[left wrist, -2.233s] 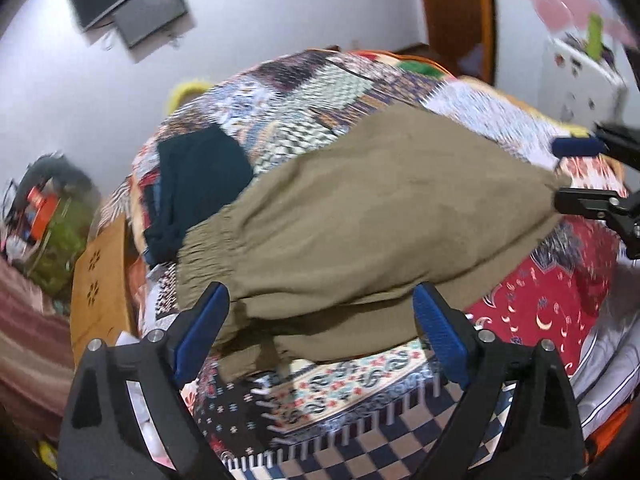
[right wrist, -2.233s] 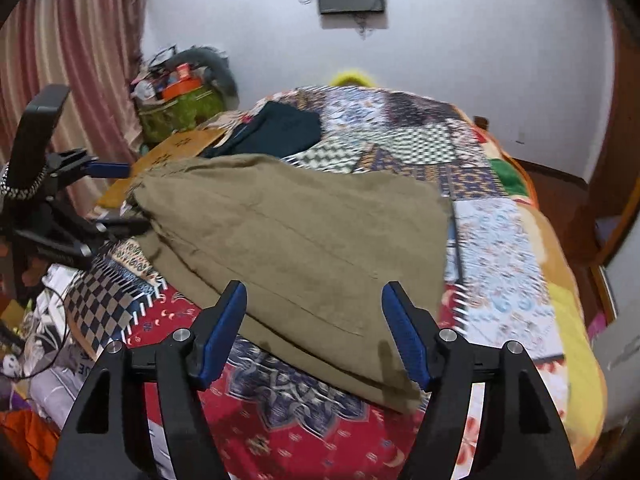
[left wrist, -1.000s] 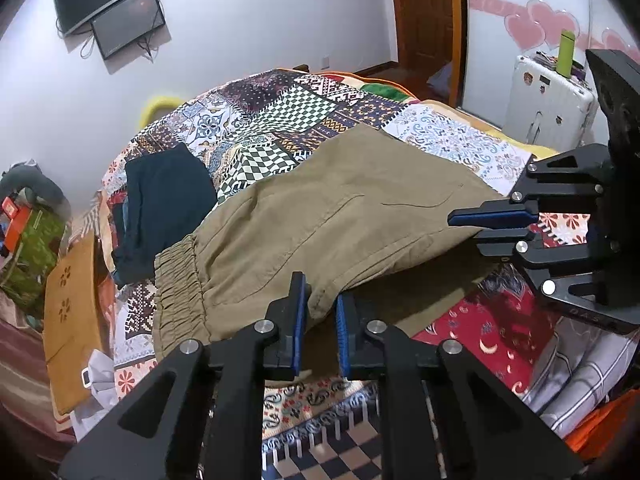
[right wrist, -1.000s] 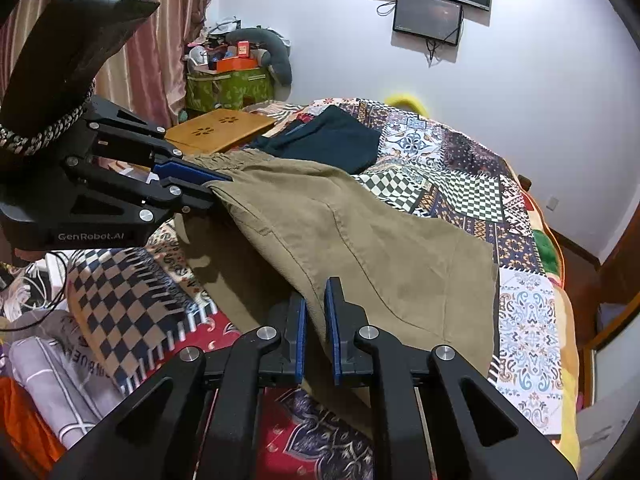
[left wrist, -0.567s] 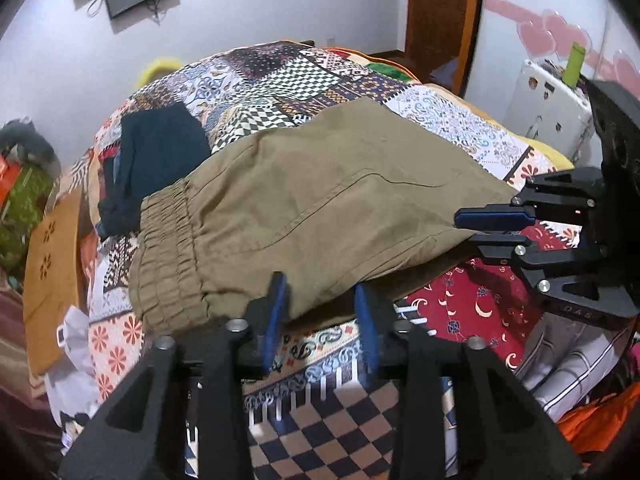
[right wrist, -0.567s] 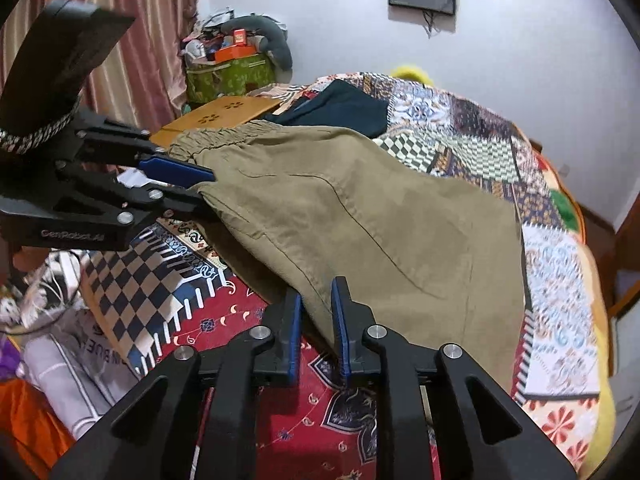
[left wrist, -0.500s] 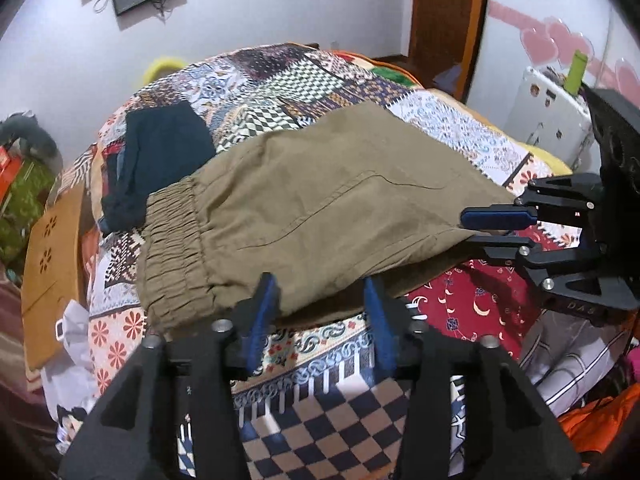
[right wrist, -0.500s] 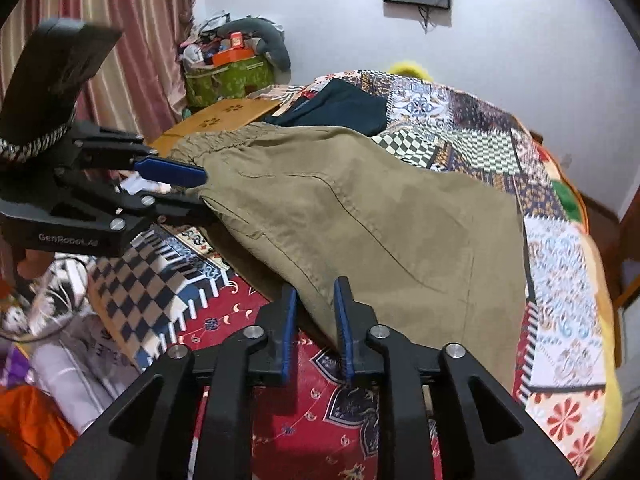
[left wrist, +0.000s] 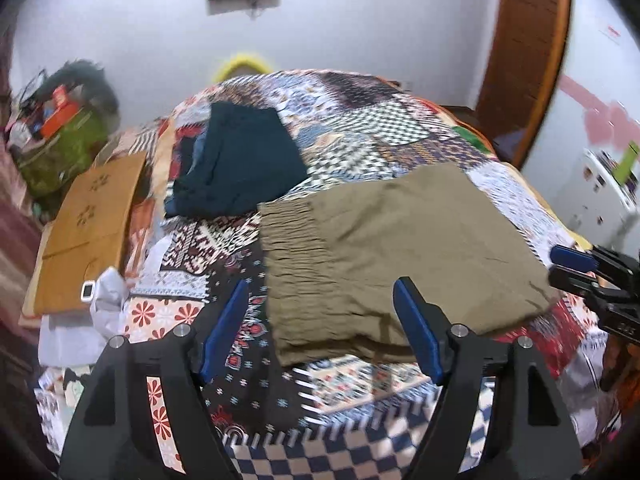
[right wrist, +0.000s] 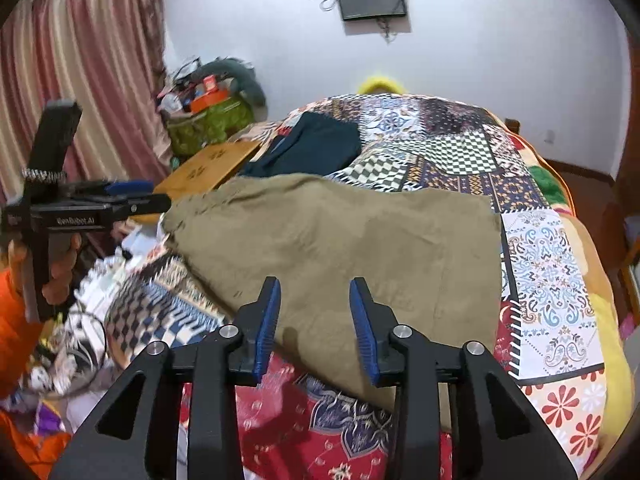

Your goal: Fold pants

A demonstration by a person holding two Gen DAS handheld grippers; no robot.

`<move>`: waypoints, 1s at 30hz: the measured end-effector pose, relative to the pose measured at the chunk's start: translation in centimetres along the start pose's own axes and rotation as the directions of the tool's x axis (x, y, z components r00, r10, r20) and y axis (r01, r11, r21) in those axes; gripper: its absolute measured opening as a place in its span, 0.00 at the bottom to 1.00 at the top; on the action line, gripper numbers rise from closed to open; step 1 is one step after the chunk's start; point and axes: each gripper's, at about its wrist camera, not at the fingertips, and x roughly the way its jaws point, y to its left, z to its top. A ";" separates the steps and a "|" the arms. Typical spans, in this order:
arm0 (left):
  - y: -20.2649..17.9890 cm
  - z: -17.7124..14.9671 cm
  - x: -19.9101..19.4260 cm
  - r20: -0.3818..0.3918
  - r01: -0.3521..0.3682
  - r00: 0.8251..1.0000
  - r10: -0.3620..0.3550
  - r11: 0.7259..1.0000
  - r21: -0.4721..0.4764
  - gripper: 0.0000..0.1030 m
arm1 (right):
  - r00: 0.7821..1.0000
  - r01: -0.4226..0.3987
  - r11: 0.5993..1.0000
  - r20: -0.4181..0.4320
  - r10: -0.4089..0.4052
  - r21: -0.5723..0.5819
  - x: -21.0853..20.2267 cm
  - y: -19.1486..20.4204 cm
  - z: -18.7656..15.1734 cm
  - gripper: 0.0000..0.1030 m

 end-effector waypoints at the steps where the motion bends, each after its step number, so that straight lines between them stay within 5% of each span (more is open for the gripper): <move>1: 0.5 0.1 0.7 -0.018 0.000 1.000 0.000 1.000 -0.021 0.73 | 1.000 -0.001 1.000 -0.002 0.001 0.021 0.3 -0.3 0.2 0.34; 8: 2.2 -0.9 4.6 -0.124 0.090 0.986 -0.110 0.983 -0.159 0.72 | 0.999 -0.005 0.996 -0.052 0.010 0.089 2.9 -0.8 0.0 0.51; 11: 1.9 -1.3 5.2 -0.142 0.121 0.980 -0.143 0.981 -0.152 0.51 | 0.994 -0.003 0.995 -0.105 0.014 0.101 4.5 -1.1 -0.9 0.51; 19: 0.7 -1.6 4.0 -0.105 0.039 0.994 -0.040 0.999 -0.020 0.47 | 0.988 0.035 0.992 -0.151 -0.016 0.121 4.0 -2.9 -3.2 0.51; 30: 1.4 -2.7 4.7 -0.109 0.029 0.993 -0.036 0.997 -0.067 0.54 | 0.978 0.143 0.962 -0.184 -0.101 0.232 -0.1 -7.4 -7.1 0.48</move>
